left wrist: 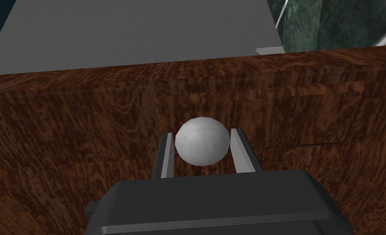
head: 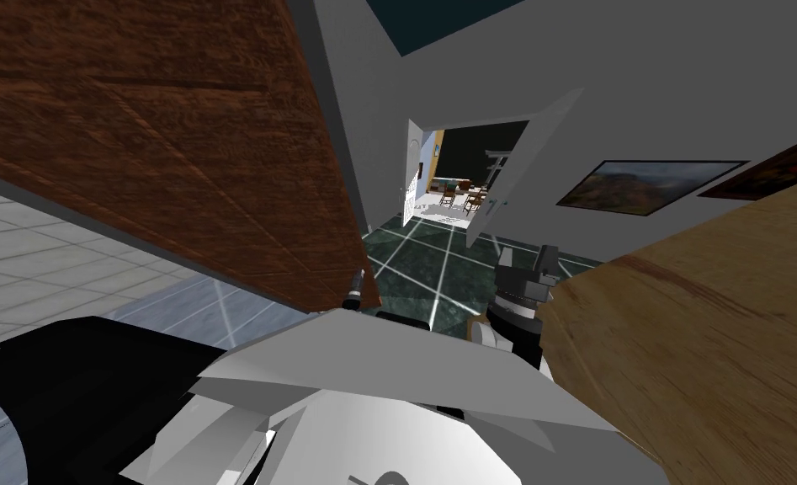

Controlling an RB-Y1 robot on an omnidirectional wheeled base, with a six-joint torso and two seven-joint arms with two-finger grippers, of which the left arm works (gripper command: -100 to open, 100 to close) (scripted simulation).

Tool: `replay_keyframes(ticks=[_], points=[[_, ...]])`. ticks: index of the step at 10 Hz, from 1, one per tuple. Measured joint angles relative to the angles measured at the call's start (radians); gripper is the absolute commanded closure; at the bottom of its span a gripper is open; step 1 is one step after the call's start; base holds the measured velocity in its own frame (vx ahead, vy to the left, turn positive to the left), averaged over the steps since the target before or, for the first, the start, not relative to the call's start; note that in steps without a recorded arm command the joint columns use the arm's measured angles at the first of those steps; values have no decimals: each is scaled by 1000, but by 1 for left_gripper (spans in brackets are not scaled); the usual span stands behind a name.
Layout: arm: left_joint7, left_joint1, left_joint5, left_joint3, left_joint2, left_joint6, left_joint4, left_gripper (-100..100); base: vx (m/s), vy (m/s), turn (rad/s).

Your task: Push the door open

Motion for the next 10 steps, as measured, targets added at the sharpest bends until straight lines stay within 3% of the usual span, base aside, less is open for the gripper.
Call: replay_keyframes(ticks=[5, 7, 10], points=[[-7, -2, 22, 36, 10, 11, 10, 100, 186, -28, 55], [-17, -6, 34, 59, 8, 28, -9, 100, 196, -28, 66], [-29, -15, 53, 96, 3, 30, -3, 100, 175, -33, 68]])
